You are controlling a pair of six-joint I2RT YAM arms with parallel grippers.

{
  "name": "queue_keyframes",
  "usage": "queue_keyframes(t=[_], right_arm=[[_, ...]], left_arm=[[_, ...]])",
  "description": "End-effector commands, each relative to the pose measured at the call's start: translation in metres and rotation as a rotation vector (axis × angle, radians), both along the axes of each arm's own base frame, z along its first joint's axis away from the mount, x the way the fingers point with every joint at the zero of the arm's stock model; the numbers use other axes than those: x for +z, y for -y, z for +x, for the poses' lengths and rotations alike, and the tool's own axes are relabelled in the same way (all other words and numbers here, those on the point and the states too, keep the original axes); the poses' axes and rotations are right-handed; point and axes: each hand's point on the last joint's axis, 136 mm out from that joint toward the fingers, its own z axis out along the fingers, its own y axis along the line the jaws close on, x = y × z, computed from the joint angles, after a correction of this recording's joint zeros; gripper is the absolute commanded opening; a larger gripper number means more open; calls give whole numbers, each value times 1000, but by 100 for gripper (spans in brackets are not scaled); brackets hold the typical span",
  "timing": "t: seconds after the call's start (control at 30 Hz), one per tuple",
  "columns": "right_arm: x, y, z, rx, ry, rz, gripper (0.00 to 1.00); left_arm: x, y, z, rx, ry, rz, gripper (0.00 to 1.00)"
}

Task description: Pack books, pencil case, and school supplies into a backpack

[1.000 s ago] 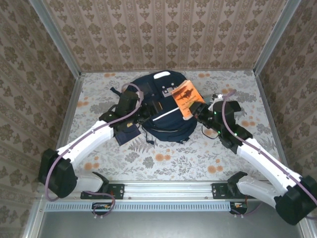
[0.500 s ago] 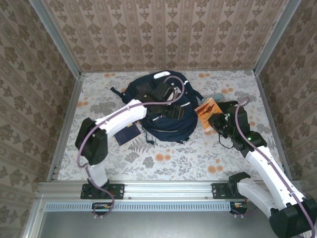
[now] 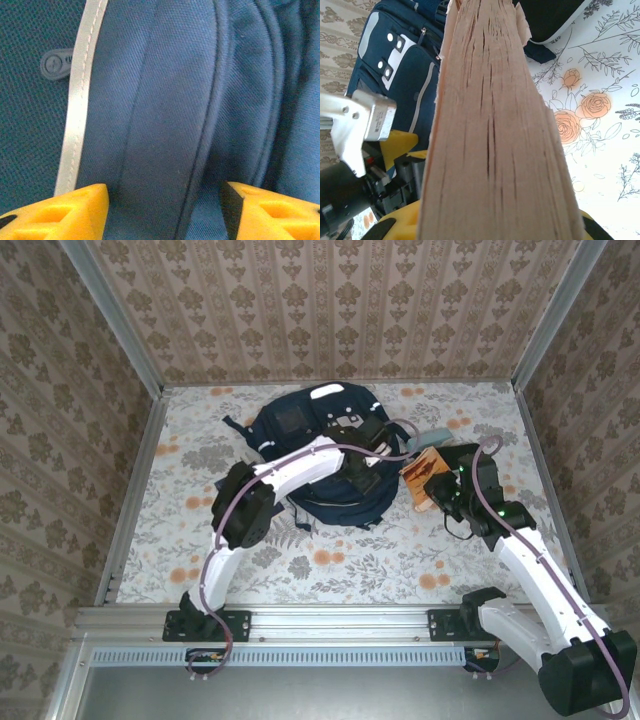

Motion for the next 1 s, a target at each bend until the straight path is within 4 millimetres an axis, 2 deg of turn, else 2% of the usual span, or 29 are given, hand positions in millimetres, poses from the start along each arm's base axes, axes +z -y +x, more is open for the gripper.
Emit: queue_keyframes(t=[0.0,0.17,0.27,0.47,0.6,0.8,0.93,0.97], right_arm=[[3,2,2,-5,23,-4,17],[3,2,1,-2,26,0,17],[4,2,0,-3,25,2,17],[6,5,-5,-15,32,-4,18],[11,10,-10,-28,44,-23,18],[15,13,-18,-26,48,-39,18],[21,3,-18,24,83,-5,18],[30,-3,-13,47,127,21,19]], left_arm=[[-7,-9,11,-29,36,85,59],[-10,-15,18,-14,87,139,50],[-7,-13,17,-15,90,130,40],[16,-10,20,-10,155,100,18],[44,-14,27,18,233,79,12],[105,-19,34,73,376,-36,8],[144,-23,37,115,466,-119,7],[154,-26,38,131,494,-141,7]])
